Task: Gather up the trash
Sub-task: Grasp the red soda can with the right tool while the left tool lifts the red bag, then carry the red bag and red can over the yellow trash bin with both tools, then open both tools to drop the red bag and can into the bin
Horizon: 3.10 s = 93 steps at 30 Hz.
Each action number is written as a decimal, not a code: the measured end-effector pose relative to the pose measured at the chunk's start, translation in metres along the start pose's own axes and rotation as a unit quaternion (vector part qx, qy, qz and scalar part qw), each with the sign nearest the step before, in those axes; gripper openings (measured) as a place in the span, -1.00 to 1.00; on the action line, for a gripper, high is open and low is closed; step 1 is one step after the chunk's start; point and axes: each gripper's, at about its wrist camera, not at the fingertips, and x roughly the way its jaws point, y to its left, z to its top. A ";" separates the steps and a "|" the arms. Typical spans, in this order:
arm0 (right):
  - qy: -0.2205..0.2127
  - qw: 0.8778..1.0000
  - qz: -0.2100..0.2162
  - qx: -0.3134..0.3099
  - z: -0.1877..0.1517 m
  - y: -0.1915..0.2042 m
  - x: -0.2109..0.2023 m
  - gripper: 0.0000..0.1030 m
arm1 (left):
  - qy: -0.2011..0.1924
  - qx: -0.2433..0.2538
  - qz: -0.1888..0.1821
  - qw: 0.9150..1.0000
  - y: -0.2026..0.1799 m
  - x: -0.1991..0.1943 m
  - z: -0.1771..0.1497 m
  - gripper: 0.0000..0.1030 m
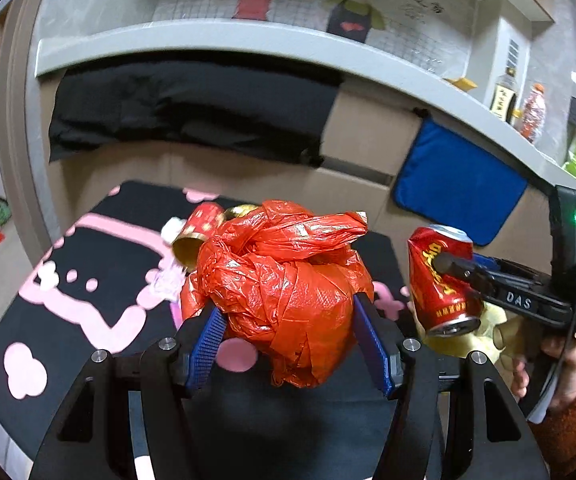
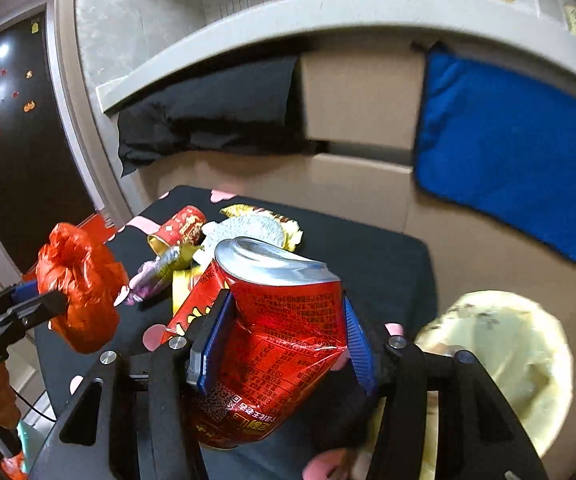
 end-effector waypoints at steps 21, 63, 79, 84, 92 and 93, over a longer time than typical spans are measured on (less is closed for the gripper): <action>-0.120 0.985 -0.118 0.039 0.013 -0.112 -0.137 -0.03 | -0.065 0.112 -0.076 0.989 -0.168 0.012 0.056 0.22; -0.038 0.976 -0.181 0.118 -0.041 -0.242 -0.077 -0.03 | 0.134 0.106 -0.213 0.962 -0.256 0.212 0.009 0.23; -0.036 0.973 -0.187 0.127 -0.040 -0.239 -0.072 -0.03 | 0.150 0.111 -0.232 0.955 -0.259 0.214 0.001 0.43; -0.040 0.973 -0.180 0.137 -0.042 -0.236 -0.067 -0.01 | 0.128 0.082 -0.228 0.962 -0.243 0.205 0.012 0.48; -0.020 0.977 -0.159 0.142 -0.049 -0.228 -0.045 0.24 | 0.056 0.077 -0.172 0.980 -0.204 0.167 0.032 0.48; -0.018 0.977 -0.162 0.139 -0.049 -0.226 -0.044 0.33 | 0.048 0.077 -0.158 0.983 -0.196 0.161 0.033 0.48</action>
